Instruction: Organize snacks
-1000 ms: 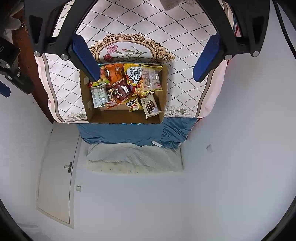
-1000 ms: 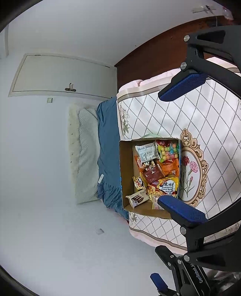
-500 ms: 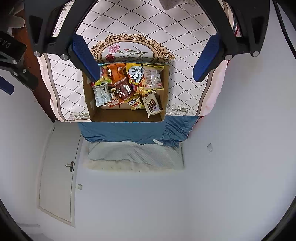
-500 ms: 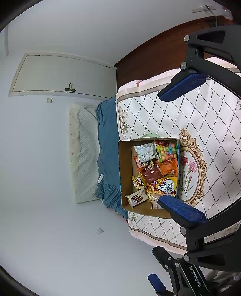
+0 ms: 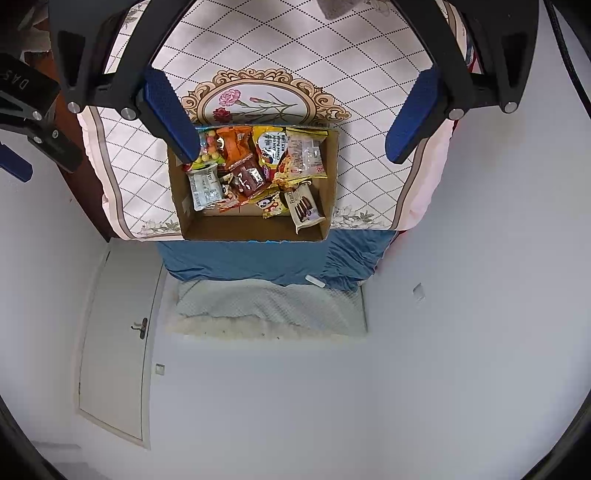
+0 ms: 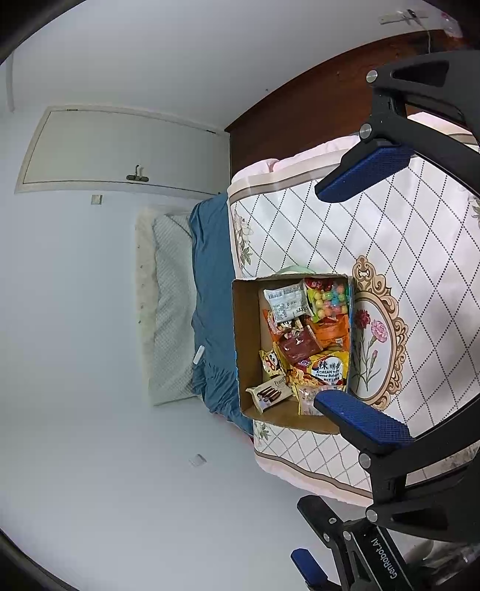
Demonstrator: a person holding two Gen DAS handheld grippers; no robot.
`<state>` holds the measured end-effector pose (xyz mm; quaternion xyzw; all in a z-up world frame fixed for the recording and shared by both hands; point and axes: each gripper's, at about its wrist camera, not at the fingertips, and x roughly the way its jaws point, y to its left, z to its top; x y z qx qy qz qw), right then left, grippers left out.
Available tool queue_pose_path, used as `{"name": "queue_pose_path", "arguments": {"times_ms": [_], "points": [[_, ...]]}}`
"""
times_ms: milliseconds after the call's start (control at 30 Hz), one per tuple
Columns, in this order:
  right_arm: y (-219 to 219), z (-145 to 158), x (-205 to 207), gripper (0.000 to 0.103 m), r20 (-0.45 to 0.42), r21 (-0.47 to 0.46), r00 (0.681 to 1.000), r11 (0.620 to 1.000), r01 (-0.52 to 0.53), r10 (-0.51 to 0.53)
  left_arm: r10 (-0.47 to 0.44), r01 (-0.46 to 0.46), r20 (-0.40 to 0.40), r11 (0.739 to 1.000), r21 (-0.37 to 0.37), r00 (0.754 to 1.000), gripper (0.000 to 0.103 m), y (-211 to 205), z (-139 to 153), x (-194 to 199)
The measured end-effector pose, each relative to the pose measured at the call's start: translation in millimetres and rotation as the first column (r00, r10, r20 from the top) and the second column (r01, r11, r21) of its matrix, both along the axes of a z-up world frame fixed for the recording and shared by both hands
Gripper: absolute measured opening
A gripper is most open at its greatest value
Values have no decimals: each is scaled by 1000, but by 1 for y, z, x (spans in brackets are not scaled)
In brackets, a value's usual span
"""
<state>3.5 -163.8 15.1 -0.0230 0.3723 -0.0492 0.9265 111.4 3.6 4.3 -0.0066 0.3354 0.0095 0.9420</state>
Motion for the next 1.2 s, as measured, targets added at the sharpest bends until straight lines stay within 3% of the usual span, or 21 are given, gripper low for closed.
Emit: {"name": "queue_pose_path", "arguments": {"times_ms": [1200], "points": [[0,3,-6,103,-1,10,1000,1000,-8,8,17,-17,-4,1000,16,1000,103,-3,3,-11]]}}
